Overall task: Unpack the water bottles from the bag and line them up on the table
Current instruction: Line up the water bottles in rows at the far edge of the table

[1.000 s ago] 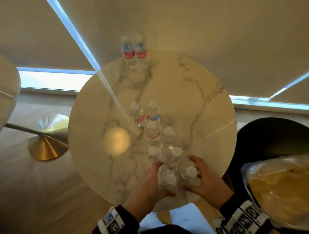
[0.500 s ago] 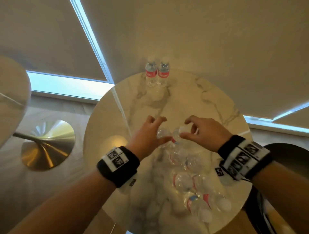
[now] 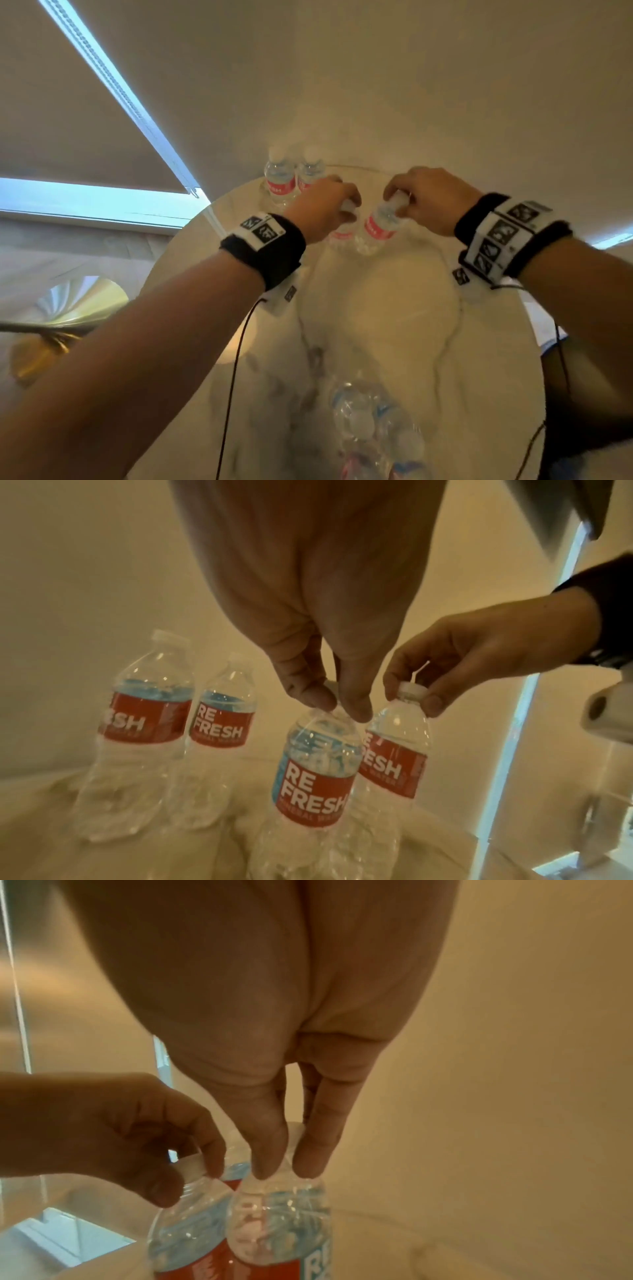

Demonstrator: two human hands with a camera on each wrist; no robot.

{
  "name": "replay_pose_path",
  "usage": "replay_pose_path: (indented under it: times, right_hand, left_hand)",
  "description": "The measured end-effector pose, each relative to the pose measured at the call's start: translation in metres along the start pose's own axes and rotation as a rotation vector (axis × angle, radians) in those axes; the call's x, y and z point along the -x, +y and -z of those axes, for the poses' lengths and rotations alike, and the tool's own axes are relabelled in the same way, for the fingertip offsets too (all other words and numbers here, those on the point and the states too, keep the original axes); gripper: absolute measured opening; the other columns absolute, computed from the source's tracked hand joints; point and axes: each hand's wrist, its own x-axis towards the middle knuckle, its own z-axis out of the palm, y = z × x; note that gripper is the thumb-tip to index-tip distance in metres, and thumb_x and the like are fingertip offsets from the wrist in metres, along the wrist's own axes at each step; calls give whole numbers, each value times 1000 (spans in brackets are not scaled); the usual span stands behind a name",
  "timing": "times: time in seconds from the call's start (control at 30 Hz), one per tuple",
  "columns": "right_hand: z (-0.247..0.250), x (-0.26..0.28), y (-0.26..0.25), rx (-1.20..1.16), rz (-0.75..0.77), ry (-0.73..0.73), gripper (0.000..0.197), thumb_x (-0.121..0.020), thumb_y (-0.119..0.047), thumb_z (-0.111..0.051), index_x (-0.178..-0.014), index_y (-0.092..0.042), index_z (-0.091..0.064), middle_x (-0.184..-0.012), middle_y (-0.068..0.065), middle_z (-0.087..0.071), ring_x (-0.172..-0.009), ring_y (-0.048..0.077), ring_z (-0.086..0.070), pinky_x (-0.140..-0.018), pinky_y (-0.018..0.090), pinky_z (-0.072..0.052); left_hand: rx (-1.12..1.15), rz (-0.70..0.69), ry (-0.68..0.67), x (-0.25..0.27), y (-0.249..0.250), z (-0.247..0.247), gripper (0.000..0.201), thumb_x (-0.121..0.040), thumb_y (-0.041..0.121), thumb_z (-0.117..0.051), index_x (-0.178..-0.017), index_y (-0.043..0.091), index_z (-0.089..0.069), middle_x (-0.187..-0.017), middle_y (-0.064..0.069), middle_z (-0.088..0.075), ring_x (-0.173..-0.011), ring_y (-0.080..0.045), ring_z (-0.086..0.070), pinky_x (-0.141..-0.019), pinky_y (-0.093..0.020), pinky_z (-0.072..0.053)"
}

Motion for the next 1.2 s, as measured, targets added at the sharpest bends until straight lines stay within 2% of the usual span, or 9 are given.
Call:
replay_pose_path:
  times: [0.13, 0.27, 0.5, 0.67, 0.77, 0.87, 0.97, 1.07, 1.2]
  right_hand:
    - [15, -59, 12, 47, 47, 35, 29, -89, -16, -63, -118, -21, -63, -109, 13, -57, -100, 35, -58, -80, 35, -42]
    - [10, -90, 10, 65, 105, 34, 33, -90, -12, -63, -122, -21, -62, -115, 14, -55, -103, 34, -57, -82, 35, -41]
    - [4, -104, 12, 59, 102, 11, 37, -90, -12, -65, -124, -24, -60, -117, 13, -55, -104, 33, -57, -81, 34, -41]
    - [6, -98, 10, 30, 47, -15, 45, -86, -20, -70, -128, -27, -55, -119, 12, -52, -105, 32, -57, -82, 35, -42]
    - [11, -78, 3, -20, 6, 10, 60, -79, -27, -77, -133, -28, -49, -124, 12, -50, -103, 32, -60, -84, 36, -46]
    - [11, -35, -11, -50, 11, 50, 60, -78, -34, -76, -132, -25, -50, -125, 10, -51, -99, 28, -61, -82, 33, -46]
    - [-3, 29, -32, -137, 61, 5, 45, -81, -36, -73, -121, -22, -59, -112, 3, -61, -91, 23, -63, -81, 33, -49]
    - [-31, 102, -52, -209, 105, -128, 36, -82, -39, -71, -113, -23, -62, -102, -4, -64, -87, 18, -63, -81, 36, -51]
    - [-68, 186, -66, -232, 124, -298, 36, -83, -52, -65, -111, -29, -61, -98, -11, -60, -83, 7, -58, -79, 31, -52]
  left_hand:
    - [-78, 0, 90, -52, -12, 6, 32, -90, 23, -69, -122, 16, -66, -116, -12, -61, -107, -30, -59, -87, -30, -40]
    - [-124, 29, 171, -80, -26, 8, 31, -90, 19, -68, -121, 15, -67, -111, -12, -62, -104, -29, -60, -83, -31, -41]
    - [-147, 71, 223, -93, -35, 5, 29, -93, 21, -66, -121, 13, -65, -115, -13, -59, -100, -31, -61, -76, -27, -37]
    - [-154, 86, 209, -85, -25, 2, 32, -93, 23, -66, -123, 12, -62, -117, -16, -58, -103, -34, -61, -82, -34, -44]
    - [-130, 113, 183, -68, -15, 10, 46, -90, 29, -70, -131, 16, -56, -120, -15, -57, -108, -34, -59, -89, -38, -46]
    - [-106, 105, 223, -32, -5, 14, 57, -88, 33, -71, -139, 20, -49, -126, -13, -56, -114, -31, -57, -95, -38, -45]
    - [1, 9, 257, 24, 11, 6, 44, -89, 35, -69, -128, 19, -58, -117, -6, -64, -96, -18, -62, -90, -35, -52]
    - [73, -78, 93, 94, 32, -14, 26, -92, 32, -67, -114, 19, -68, -99, 1, -69, -81, -11, -60, -81, -32, -54]
    - [83, -160, -189, 173, 59, -41, 24, -93, 40, -63, -109, 23, -71, -96, 4, -68, -82, -12, -64, -80, -35, -55]
